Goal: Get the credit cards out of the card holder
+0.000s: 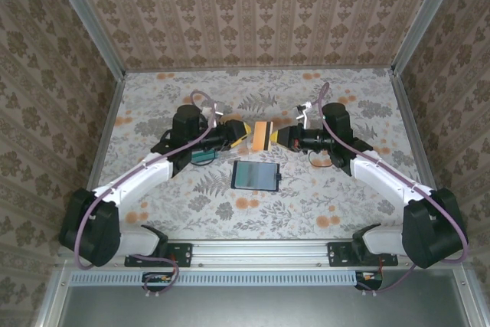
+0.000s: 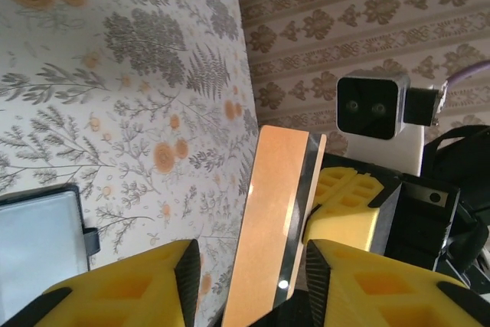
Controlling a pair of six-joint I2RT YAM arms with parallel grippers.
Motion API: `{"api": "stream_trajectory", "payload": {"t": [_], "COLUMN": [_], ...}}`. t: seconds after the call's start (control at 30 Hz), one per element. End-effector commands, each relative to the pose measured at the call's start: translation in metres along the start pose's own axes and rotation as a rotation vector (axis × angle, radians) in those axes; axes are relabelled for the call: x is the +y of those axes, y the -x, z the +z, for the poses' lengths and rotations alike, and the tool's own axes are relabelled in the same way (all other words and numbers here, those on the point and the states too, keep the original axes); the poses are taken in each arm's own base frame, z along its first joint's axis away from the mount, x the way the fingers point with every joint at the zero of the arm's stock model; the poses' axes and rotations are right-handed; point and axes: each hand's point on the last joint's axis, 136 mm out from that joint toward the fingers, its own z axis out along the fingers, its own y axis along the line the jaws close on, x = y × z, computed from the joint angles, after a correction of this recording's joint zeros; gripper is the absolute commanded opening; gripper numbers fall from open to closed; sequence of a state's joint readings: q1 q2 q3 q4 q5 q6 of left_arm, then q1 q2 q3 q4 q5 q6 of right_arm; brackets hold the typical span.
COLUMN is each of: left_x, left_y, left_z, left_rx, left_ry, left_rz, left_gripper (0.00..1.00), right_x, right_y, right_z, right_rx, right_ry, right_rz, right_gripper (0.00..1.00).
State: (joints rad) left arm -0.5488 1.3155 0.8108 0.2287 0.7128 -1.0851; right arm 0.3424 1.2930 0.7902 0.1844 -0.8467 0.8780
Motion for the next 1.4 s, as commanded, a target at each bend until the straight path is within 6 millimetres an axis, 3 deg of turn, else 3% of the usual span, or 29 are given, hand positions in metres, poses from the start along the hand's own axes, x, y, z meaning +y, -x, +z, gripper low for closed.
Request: {"api": "stream_trajectory", "payload": {"t": [0.0, 0.43, 0.63, 0.77, 0.83, 0.97, 1.07, 1.37], "left_x": [-0.011, -0.020, -0.026, -0.027, -0.026, -0.015, -0.010, 0.018], "left_y": [-0.006, -0.009, -0.009, -0.009, -0.008, -0.005, -0.004, 0.029], "left_z": [0.006, 0.014, 0.014, 0.009, 0.005, -0.010, -0.025, -0.069], "left_rx": [0.036, 0.068, 0.071, 0.072, 0.072, 0.076, 0.097, 0.153], "left_ry": [-0.067, -0.104, -0.120, -0.102, -0.080, 0.040, 0.164, 0.587], "left_rz": [0.004, 0.015, 0.028, 0.046, 0.060, 0.133, 0.265, 0.858], "left_gripper": [0.40, 0.19, 0.00, 0.00, 0.00, 0.00, 0.00, 0.00], "right_x": [0.012, 0.006, 0.006, -0.001, -0.004, -0.012, -0.016, -0.021], "right_y": [0.000, -0.003, -0.003, -0.005, -0.006, -0.006, -0.005, 0.002], "right_z": [-0.003, -0.003, -0.002, -0.003, -0.005, -0.011, -0.016, -0.029], "right_rx": [0.003, 0.001, 0.001, 0.005, 0.003, -0.014, -0.033, -0.096], "right_ry": [0.055, 0.048, 0.046, 0.016, -0.005, -0.068, -0.106, -0.198], "right_rz": [-0.014, -0.002, -0.005, -0.004, -0.005, -0.018, -0.034, -0.069], "right_gripper": [0.00, 0.00, 0.00, 0.24, 0.49, 0.82, 0.99, 1.00]}}
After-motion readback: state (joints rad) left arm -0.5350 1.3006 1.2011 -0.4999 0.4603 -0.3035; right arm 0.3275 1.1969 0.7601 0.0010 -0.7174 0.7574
